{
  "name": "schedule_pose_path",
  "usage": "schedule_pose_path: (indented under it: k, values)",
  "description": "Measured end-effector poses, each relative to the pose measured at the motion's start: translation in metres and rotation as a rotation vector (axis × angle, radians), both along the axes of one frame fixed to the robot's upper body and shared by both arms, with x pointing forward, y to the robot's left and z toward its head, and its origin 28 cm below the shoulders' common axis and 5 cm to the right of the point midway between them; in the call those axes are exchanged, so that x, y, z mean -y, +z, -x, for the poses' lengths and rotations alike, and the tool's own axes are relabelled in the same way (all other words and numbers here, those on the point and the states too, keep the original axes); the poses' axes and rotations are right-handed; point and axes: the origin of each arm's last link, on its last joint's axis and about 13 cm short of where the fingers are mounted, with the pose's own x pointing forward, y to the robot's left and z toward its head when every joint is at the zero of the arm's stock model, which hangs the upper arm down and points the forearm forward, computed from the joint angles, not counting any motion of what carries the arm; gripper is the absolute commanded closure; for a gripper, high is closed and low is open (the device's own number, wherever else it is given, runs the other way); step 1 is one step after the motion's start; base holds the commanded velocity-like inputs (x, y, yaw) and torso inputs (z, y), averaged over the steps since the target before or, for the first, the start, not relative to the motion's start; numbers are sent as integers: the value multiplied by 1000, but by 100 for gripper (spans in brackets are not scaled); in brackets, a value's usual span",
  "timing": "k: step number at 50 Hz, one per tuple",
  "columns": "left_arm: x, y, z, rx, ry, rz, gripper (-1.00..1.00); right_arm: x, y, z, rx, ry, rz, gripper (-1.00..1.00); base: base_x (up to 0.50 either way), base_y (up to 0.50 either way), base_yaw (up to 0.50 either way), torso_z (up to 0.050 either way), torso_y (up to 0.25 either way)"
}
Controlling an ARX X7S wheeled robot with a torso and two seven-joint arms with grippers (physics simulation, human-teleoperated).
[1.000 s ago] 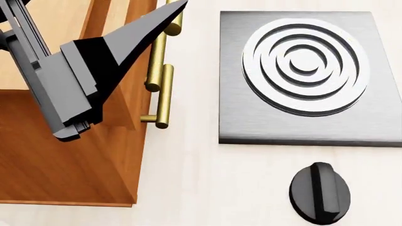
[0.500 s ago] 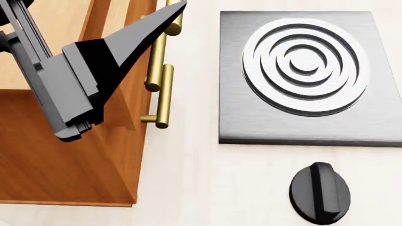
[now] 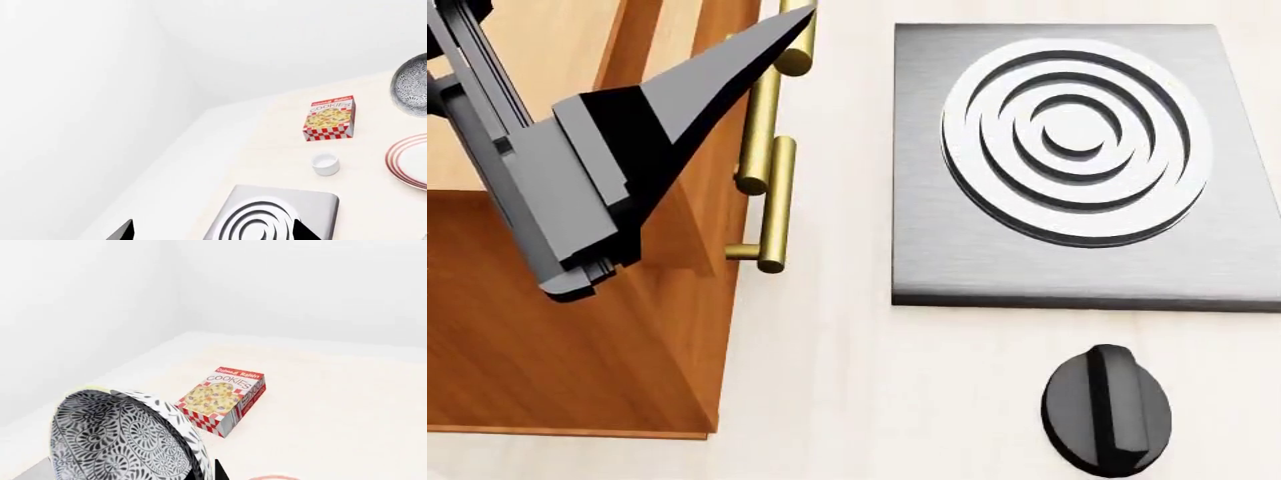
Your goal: Pick the akita bowl on the wooden cabinet and place it on the plate.
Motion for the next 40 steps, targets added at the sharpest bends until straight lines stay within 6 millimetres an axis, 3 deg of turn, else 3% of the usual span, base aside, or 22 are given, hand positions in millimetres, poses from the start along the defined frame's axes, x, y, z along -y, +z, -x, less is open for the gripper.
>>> schedule_pose_path:
  k: [15, 40]
  values:
    - [-1, -3, -1, -6, 4, 2, -100, 7, 3, 4, 64, 3, -42, 100, 0, 0, 0, 0, 1]
    - [-2, -8, -4, -17, 7, 6, -100, 18, -5, -8, 39, -6, -69, 100, 0, 0, 0, 0, 0]
